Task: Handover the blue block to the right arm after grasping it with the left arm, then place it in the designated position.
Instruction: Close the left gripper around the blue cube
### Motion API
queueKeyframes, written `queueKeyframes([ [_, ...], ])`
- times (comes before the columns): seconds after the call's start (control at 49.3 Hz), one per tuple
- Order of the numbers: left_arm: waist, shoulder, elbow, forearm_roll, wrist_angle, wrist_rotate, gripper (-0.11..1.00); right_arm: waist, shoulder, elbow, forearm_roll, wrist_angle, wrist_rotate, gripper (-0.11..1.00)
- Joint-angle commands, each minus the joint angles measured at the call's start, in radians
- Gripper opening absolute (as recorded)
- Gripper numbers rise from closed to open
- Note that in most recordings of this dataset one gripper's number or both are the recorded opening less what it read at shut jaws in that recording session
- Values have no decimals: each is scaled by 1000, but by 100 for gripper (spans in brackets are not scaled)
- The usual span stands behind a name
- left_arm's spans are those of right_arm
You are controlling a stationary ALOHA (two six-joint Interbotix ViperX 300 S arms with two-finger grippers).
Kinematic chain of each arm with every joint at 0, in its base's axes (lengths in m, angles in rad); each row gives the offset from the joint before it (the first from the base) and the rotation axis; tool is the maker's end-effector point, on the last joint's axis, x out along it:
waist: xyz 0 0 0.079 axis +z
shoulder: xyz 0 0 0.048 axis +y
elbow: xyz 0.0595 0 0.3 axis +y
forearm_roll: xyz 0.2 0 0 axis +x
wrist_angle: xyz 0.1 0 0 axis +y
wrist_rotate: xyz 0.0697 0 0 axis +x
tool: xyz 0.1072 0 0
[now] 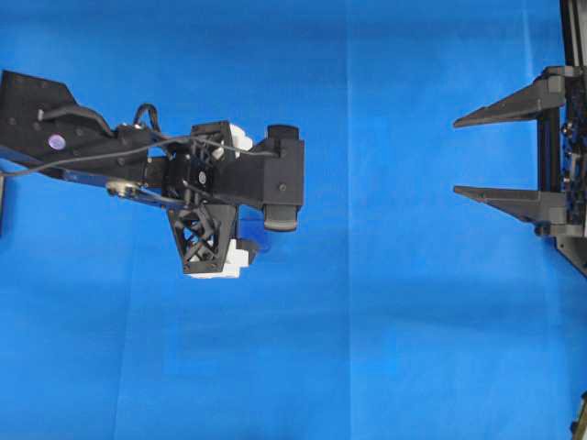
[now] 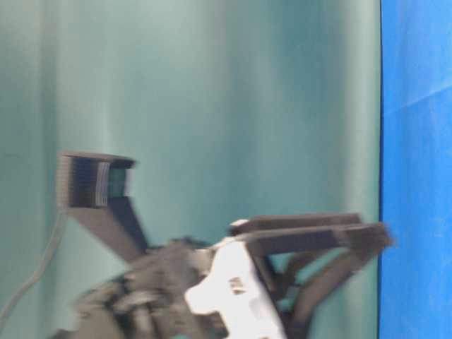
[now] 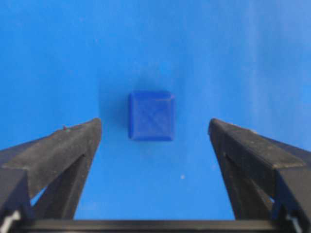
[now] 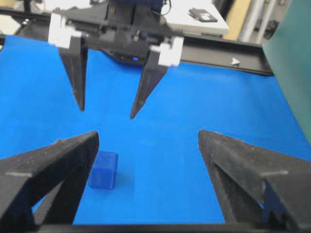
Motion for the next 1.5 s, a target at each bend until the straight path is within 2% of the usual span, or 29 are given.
queueKeyframes([
  [0.0, 0, 3, 17, 2, -52, 3, 93, -5, 9, -26, 3, -14, 2, 97],
  [0.284, 0, 64, 64, 3, -170, 2, 93, -8, 23, -25, 3, -20, 2, 97],
  [0.689, 0, 187, 94, 3, -276, 2, 93, -8, 28, -23, 2, -20, 2, 97],
  [1.095, 0, 215, 97, 5, -290, 3, 91, -9, 31, -23, 2, -20, 2, 97],
  [1.196, -2, 215, 95, 3, -284, 6, 82, -9, 31, -23, 3, -20, 2, 97],
  [1.338, -2, 212, 95, 3, -275, 14, 45, -9, 32, -23, 2, -20, 2, 97],
  [1.48, -2, 210, 95, 5, -275, 12, 46, -9, 32, -23, 2, -20, 2, 97],
])
